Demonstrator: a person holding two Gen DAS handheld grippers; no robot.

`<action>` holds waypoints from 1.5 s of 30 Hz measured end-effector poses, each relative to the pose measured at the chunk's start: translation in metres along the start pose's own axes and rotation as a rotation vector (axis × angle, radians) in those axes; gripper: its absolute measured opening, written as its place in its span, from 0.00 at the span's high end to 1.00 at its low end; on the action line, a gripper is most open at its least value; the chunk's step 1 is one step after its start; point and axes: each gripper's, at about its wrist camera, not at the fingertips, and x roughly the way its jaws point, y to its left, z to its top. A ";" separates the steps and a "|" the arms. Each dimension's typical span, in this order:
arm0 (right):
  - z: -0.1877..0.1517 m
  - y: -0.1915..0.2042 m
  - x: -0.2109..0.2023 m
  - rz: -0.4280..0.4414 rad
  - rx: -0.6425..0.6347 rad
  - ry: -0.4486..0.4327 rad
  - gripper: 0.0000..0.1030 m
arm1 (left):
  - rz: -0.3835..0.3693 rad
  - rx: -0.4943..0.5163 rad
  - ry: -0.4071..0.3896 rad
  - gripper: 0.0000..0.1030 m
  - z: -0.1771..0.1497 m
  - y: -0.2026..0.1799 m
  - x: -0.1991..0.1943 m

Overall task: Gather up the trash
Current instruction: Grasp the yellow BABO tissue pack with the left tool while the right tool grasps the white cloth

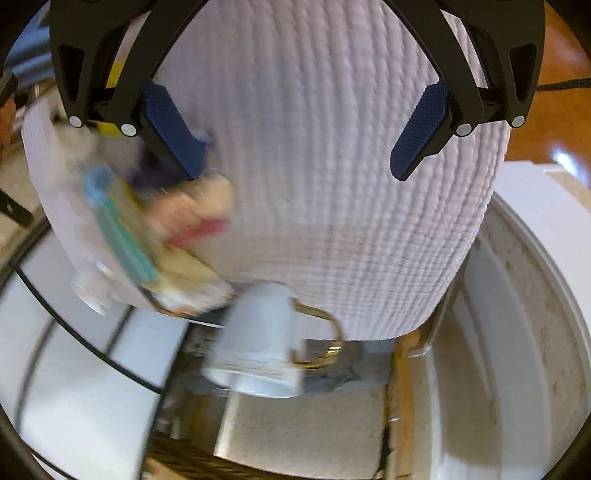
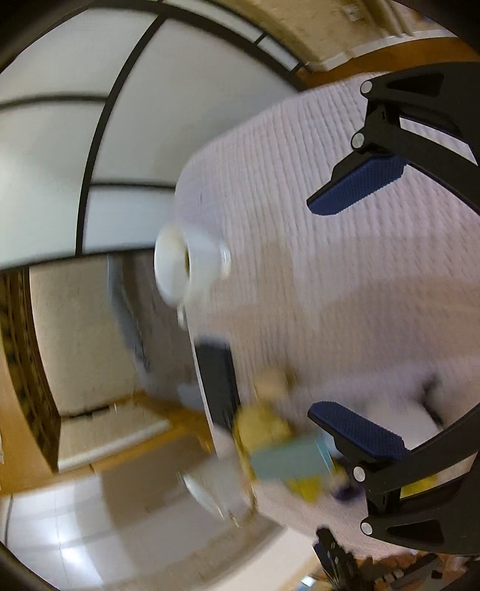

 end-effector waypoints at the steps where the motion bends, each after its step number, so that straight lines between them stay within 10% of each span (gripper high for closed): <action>1: -0.005 0.011 0.000 0.015 -0.007 0.016 0.04 | -0.022 0.005 0.005 0.01 -0.005 -0.005 -0.005; 18: -0.050 0.061 0.042 0.057 -0.003 0.166 0.12 | -0.072 0.162 0.027 0.01 -0.053 -0.084 -0.008; 34: -0.058 0.064 0.037 0.058 -0.010 0.167 0.12 | 0.326 0.022 -0.149 0.01 -0.080 -0.024 -0.054; 45: -0.065 0.071 0.043 0.078 -0.037 0.198 0.18 | 0.091 0.251 -0.091 0.01 -0.090 -0.103 -0.039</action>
